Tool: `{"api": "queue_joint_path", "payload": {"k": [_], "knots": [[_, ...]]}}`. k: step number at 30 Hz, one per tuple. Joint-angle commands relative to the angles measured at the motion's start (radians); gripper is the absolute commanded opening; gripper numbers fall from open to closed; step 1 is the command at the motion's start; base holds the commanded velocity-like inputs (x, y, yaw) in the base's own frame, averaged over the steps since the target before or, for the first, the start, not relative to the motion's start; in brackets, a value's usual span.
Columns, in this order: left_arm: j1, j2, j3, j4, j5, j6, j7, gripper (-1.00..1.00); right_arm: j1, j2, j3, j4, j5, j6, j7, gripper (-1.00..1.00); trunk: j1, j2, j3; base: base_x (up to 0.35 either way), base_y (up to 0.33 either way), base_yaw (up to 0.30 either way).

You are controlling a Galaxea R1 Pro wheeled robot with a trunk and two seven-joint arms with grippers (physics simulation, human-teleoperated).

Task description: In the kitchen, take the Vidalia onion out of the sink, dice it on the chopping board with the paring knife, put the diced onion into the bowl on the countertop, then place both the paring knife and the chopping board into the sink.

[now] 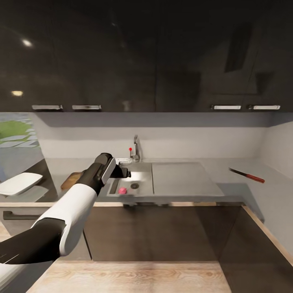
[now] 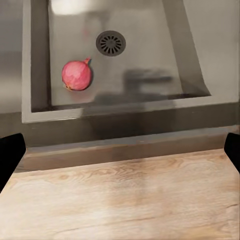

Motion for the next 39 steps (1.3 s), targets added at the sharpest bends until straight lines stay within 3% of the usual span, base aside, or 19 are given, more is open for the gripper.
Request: {"api": "queue_joint_path", "payload": {"k": [1,11,14,20,28,32,35,39], "knots": [[0.000,0.001,-0.003,0.001,0.010,0.003,0.009,1.00,0.000,0.000,-0.009,0.000,0.007,-0.002,0.004,1.00,0.001,-0.001,-0.001,0.244,-0.117,0.000],[0.000,0.002,-0.003,0.018,0.010,0.002,0.009,1.00,0.000,0.001,-0.009,0.000,0.007,-0.002,0.004,1.00,0.001,-0.001,-0.001,0.282,-0.095,0.000],[0.000,0.004,-0.003,0.059,0.009,0.002,0.009,1.00,0.000,0.001,-0.009,0.000,0.007,-0.002,0.004,1.00,0.001,-0.001,-0.001,0.298,-0.059,0.000],[0.000,0.032,-0.003,0.137,0.009,0.001,0.010,1.00,0.000,0.001,-0.009,0.000,0.007,-0.002,0.003,1.00,0.001,-0.001,-0.001,0.192,-0.012,0.000],[0.000,0.049,-0.003,0.198,0.009,0.001,0.009,1.00,0.000,0.001,-0.009,0.000,0.007,0.004,0.002,1.00,0.001,-0.001,-0.001,0.011,-0.001,0.000],[0.000,0.056,-0.003,0.217,0.009,0.002,0.010,1.00,0.000,0.000,-0.009,0.001,0.007,0.100,0.004,1.00,0.001,-0.001,-0.001,0.001,0.000,0.000],[0.000,0.058,-0.003,0.228,0.009,0.002,0.011,1.00,0.000,0.000,-0.009,0.002,0.007,0.281,0.006,1.00,0.001,-0.001,-0.001,0.000,0.000,0.000],[0.000,0.058,-0.003,0.233,0.009,0.002,0.010,1.00,0.000,-0.005,-0.010,0.002,0.007,0.438,0.006,1.00,0.001,-0.001,-0.001,0.000,0.000,0.000]]}}
